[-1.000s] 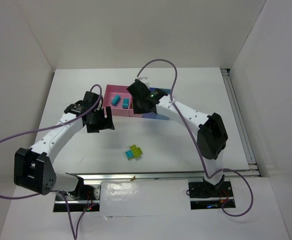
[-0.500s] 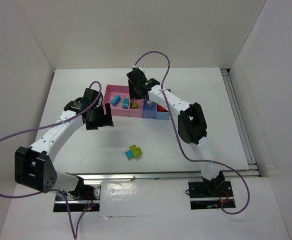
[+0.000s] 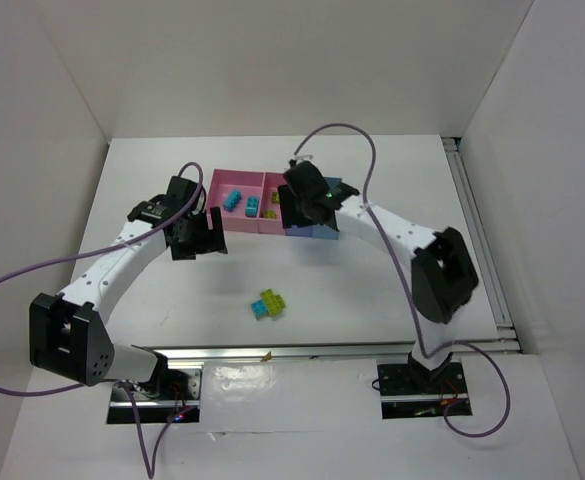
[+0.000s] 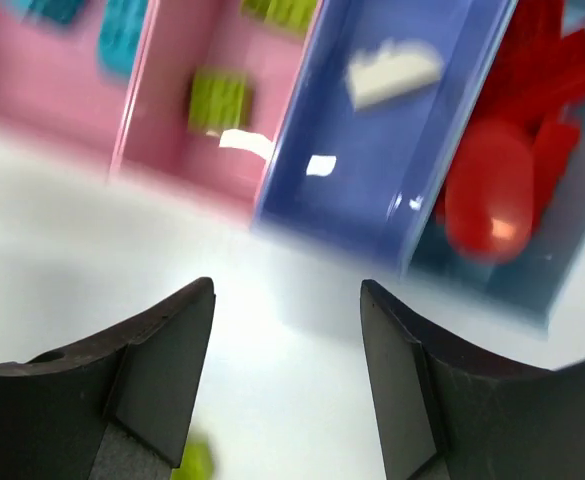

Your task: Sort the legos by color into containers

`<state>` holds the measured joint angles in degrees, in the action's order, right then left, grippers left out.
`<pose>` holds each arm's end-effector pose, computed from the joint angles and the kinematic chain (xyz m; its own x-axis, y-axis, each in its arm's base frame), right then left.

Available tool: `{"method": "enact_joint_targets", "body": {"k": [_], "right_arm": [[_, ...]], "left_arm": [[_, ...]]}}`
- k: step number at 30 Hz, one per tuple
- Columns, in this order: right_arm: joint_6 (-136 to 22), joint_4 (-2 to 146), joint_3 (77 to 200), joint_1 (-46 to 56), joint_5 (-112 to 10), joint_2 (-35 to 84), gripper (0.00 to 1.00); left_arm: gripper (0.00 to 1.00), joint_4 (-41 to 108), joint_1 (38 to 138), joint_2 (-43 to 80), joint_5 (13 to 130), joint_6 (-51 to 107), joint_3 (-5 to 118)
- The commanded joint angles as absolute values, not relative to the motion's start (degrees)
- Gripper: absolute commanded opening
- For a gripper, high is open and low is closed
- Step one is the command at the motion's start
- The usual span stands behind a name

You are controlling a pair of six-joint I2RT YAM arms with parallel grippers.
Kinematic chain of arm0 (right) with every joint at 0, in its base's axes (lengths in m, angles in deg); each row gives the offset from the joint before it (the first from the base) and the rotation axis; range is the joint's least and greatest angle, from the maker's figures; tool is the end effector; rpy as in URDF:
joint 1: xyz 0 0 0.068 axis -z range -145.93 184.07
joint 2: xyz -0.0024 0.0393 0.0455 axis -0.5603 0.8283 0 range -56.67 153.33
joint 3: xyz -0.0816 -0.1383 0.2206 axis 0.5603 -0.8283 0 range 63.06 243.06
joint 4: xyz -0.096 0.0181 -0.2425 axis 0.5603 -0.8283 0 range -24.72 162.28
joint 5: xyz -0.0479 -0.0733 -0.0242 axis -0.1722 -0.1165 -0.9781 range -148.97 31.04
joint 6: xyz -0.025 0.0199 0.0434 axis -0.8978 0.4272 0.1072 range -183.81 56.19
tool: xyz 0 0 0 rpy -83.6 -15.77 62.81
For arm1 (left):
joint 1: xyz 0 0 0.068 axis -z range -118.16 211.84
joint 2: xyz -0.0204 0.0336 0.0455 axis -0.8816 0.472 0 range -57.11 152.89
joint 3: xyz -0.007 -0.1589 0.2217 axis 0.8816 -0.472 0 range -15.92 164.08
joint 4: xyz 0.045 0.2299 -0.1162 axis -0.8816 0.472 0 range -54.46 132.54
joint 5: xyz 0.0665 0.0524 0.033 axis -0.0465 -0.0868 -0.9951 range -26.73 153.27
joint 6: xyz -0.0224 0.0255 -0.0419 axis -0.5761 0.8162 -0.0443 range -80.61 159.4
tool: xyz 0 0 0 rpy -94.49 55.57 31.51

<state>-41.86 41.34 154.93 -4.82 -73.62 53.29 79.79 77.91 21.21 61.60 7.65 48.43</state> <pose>0.3425 0.2647 0.2608 -0.7238 -0.1192 -0.6796 -0.2240 0.9722 0.0680 0.2659 -0.0756 0.2780 -0.8325 -0.3075 -0.4609 -0.2070 0.9442 -0.2561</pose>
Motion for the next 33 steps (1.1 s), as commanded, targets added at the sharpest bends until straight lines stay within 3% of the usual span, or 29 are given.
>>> {"method": "enact_joint_targets", "body": {"k": [1,8,17,26,33], "right_arm": [[-42.45,45.65,141.75,-8.37,-67.15,40.39,0.67],[-43.16,44.52,129.42,-19.44,-61.07,30.96,0.72],[-47.02,42.13,131.87,-24.02,-54.93,37.55,0.75],[-46.94,41.52,133.1,-25.43,-56.15,43.09,0.75],[-45.1,40.29,134.25,-25.96,-58.61,45.9,0.66]], "left_arm": [[0.88,80.36,78.71,20.41,61.51,8.02,49.21],[0.87,80.89,78.71,18.83,66.25,10.38,45.42],[0.87,82.12,80.82,16.63,65.74,9.07,40.15],[0.87,82.65,80.82,15.4,64.06,7.84,40.15],[0.87,82.65,80.82,16.01,63.54,7.84,40.15]]}}
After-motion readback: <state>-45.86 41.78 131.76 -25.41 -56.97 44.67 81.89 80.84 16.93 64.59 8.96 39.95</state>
